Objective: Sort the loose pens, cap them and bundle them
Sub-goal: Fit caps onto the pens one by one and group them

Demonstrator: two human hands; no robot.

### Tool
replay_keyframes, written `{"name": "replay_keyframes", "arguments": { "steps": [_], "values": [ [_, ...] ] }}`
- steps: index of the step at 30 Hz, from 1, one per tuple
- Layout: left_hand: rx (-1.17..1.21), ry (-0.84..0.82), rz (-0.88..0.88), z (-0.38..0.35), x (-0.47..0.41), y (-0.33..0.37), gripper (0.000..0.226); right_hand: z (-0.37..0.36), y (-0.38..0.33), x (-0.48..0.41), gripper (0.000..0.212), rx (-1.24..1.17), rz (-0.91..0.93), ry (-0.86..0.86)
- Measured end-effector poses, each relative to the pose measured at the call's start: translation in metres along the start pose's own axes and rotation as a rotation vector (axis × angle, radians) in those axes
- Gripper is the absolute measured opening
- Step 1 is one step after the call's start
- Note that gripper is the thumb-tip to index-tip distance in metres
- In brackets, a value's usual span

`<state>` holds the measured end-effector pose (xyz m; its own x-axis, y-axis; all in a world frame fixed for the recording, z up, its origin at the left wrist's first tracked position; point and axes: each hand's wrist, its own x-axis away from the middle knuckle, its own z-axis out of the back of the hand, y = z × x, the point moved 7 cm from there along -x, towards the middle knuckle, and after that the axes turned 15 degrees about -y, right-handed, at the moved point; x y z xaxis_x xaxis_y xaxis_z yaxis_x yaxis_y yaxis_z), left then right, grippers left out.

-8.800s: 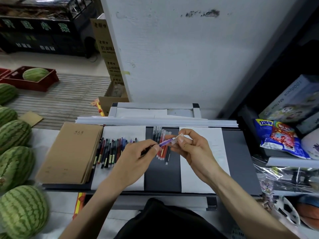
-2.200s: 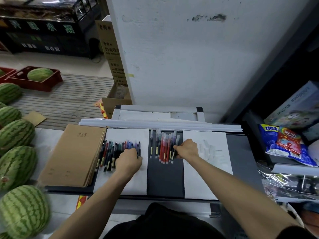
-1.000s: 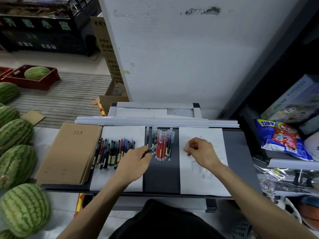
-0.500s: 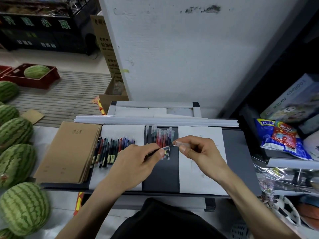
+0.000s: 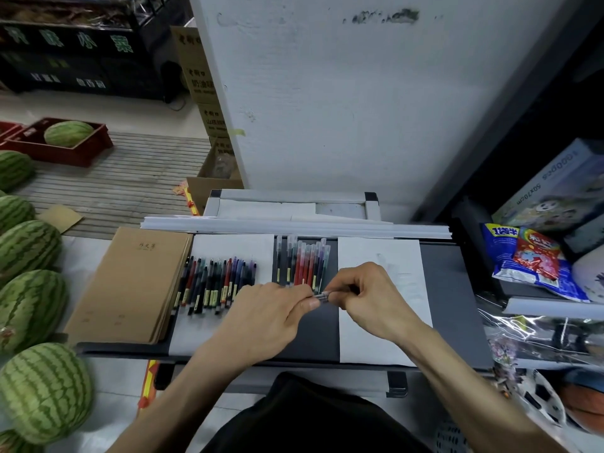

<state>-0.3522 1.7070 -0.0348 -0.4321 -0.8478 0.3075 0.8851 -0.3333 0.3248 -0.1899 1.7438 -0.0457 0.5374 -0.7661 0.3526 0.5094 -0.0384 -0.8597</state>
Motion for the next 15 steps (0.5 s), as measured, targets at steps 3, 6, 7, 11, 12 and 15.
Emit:
{"name": "replay_keyframes", "arguments": {
  "steps": [3,6,7,11,12,15],
  "values": [
    [-0.008,-0.004,0.003,-0.003,-0.001,0.001,0.042,-0.003,0.003,-0.003,0.027,-0.108,-0.027,-0.017],
    [0.113,0.043,-0.016,-0.002,-0.003,0.003,0.039,-0.001,0.01,-0.006,0.025,-0.356,-0.011,0.022],
    [0.185,0.064,-0.006,-0.003,-0.005,0.003,0.038,-0.002,0.013,-0.008,0.03,-0.495,0.008,0.034],
    [0.494,0.113,0.049,-0.015,-0.021,0.001,0.031,-0.022,0.023,-0.014,0.024,-0.825,0.033,0.032],
    [0.523,0.099,0.068,-0.022,-0.025,0.001,0.028,-0.027,0.027,-0.015,0.023,-0.818,0.024,0.05],
    [0.614,0.025,0.075,-0.046,-0.033,-0.002,0.015,-0.036,0.043,-0.019,0.017,-0.819,-0.01,0.11]
  ]
}}
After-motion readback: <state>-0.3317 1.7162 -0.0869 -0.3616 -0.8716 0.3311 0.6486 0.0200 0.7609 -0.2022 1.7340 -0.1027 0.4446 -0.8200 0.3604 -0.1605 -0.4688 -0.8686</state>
